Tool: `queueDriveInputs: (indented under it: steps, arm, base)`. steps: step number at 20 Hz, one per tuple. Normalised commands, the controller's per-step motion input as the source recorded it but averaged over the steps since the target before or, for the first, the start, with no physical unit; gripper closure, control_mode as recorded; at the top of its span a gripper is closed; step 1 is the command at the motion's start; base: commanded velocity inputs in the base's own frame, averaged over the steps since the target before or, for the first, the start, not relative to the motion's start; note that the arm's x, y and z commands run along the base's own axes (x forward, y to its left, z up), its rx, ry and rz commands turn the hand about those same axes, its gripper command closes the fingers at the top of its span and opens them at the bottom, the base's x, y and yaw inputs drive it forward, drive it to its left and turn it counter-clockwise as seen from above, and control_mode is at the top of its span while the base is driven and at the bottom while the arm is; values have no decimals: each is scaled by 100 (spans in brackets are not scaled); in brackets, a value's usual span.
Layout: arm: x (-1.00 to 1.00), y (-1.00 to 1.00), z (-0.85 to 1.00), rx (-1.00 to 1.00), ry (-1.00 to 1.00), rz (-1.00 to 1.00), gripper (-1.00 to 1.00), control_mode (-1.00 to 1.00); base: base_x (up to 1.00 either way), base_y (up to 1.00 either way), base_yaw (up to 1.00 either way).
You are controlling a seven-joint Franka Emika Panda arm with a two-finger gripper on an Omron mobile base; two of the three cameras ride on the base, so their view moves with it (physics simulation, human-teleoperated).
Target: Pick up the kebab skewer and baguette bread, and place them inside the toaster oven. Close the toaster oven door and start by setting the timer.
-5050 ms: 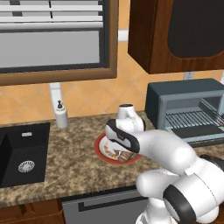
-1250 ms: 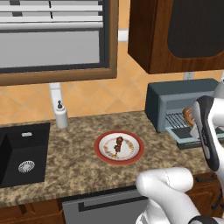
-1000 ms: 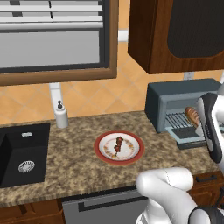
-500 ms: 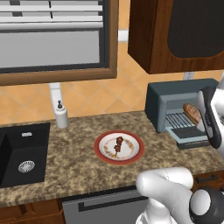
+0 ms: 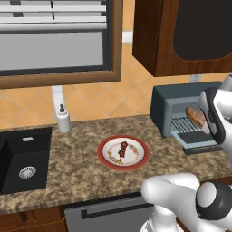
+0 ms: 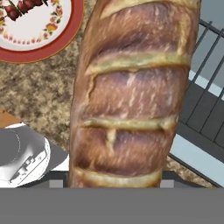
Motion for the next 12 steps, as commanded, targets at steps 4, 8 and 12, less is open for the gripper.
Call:
queueDriveInputs:
  steps: [4,8,12]
  arm:
    - [9,-22,-21,-2,5,7,100,-100]
    - [43,-15,0,0,4,6,100,-100]
    - [42,-9,-8,-3,11,8,100,-100]
  base:
    - [0,0,0]
    - [0,0,0]
    - [0,0,0]
